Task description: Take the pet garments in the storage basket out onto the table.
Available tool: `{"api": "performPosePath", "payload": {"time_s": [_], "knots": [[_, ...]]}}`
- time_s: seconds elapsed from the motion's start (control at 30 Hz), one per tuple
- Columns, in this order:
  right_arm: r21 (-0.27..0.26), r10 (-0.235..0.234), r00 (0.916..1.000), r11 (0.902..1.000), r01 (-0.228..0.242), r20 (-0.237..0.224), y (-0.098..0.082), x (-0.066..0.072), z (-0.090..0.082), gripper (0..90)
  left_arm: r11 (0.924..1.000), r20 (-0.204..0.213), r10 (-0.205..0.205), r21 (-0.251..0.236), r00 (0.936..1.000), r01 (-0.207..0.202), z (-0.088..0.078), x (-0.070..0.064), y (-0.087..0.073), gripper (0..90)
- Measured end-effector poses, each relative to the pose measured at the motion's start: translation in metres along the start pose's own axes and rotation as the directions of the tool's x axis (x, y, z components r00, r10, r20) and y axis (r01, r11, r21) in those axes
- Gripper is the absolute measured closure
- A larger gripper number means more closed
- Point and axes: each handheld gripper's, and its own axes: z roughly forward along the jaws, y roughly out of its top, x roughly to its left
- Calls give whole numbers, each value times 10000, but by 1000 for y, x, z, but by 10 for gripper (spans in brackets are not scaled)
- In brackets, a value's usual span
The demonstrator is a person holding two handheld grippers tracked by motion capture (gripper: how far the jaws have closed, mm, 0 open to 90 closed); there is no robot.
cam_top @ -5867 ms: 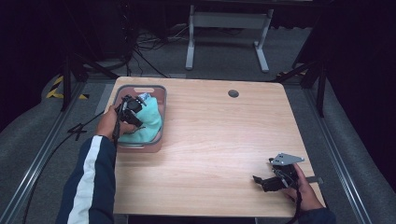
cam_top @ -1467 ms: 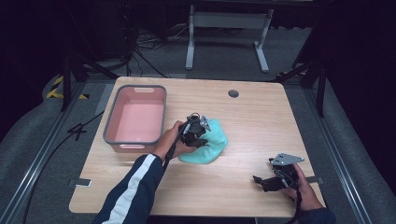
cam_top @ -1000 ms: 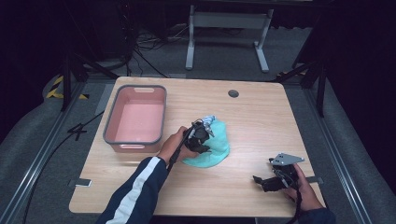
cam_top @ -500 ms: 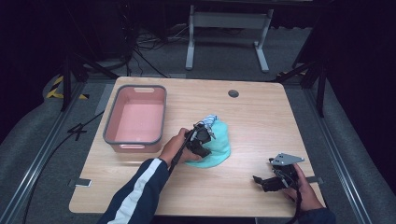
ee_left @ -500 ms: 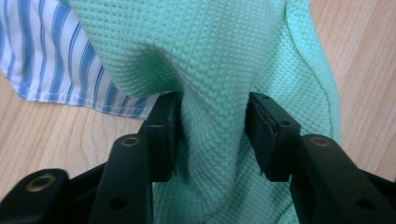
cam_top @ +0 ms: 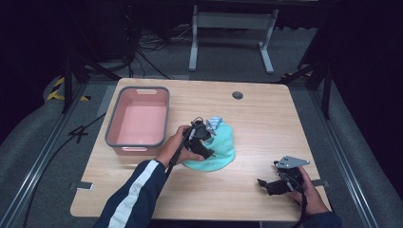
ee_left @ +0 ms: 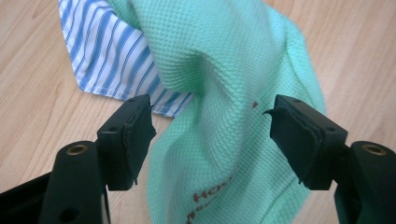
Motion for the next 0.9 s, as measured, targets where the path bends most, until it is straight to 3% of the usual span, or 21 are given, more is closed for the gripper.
{"api": "performPosePath", "payload": {"time_s": [0.17,0.43,0.67,0.9], "knots": [[-1,-5,10000,10000,5,5,0,0,0,7,9995,-41,42,-309,10000,-43,-14,-1,1,264],[-15,14,10000,10000,-14,1,0,0,0,7,9972,-319,535,-504,9981,-551,-34,-9,-2,188],[-1,6,10000,10000,-6,0,0,0,0,7,9935,-537,957,-568,9940,-987,-47,-16,-5,218],[-13,7,10000,10000,-7,5,0,0,0,7,9895,-756,1328,-466,9883,-1366,-62,-24,-18,230]]}}
